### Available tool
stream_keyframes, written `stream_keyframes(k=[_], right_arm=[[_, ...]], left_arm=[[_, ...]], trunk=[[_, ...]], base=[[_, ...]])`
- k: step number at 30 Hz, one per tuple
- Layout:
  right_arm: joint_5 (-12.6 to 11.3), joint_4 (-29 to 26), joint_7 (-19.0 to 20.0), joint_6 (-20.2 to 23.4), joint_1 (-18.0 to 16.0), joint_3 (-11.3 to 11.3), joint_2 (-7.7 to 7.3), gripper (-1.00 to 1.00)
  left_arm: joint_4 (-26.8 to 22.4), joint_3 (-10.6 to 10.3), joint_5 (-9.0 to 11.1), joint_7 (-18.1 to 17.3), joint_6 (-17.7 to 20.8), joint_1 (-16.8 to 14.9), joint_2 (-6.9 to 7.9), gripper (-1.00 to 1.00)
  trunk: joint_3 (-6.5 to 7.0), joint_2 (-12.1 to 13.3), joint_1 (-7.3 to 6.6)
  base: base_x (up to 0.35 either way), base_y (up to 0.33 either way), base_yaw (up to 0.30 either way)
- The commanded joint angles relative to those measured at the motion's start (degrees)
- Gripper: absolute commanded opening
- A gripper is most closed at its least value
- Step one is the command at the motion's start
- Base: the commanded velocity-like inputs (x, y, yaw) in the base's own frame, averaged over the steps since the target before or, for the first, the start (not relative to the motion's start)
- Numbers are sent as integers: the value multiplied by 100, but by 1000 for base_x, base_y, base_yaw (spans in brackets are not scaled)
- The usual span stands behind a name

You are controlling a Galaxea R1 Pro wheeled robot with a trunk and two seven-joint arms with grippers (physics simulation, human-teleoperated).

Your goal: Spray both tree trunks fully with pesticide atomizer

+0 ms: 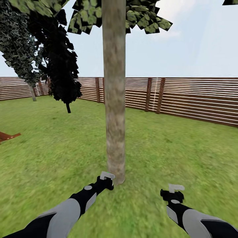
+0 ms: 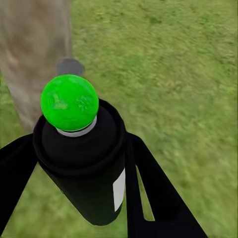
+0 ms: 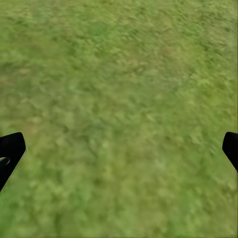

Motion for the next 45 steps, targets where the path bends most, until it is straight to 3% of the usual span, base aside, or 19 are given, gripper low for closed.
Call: stream_keyframes(k=[1,12,30,45], right_arm=[[15,26,-10,-43,-10,-14,3,100],[15,26,-3,-43,-6,-14,7,100],[21,26,-3,-43,-6,-14,-1,100],[23,26,6,-43,-6,-14,-1,100]], left_arm=[[0,52,-49,-21,-15,-4,-1,-100],[-5,60,-49,-30,-40,-4,-1,-100],[2,52,-58,-53,-51,-4,-1,-100],[1,60,-58,-53,-45,-4,-1,-100]], trunk=[[-7,-4,20],[-7,-4,20],[-7,-4,20],[14,-4,20]], base=[[341,41,0],[287,83,0],[55,-20,-4],[14,87,-161]])
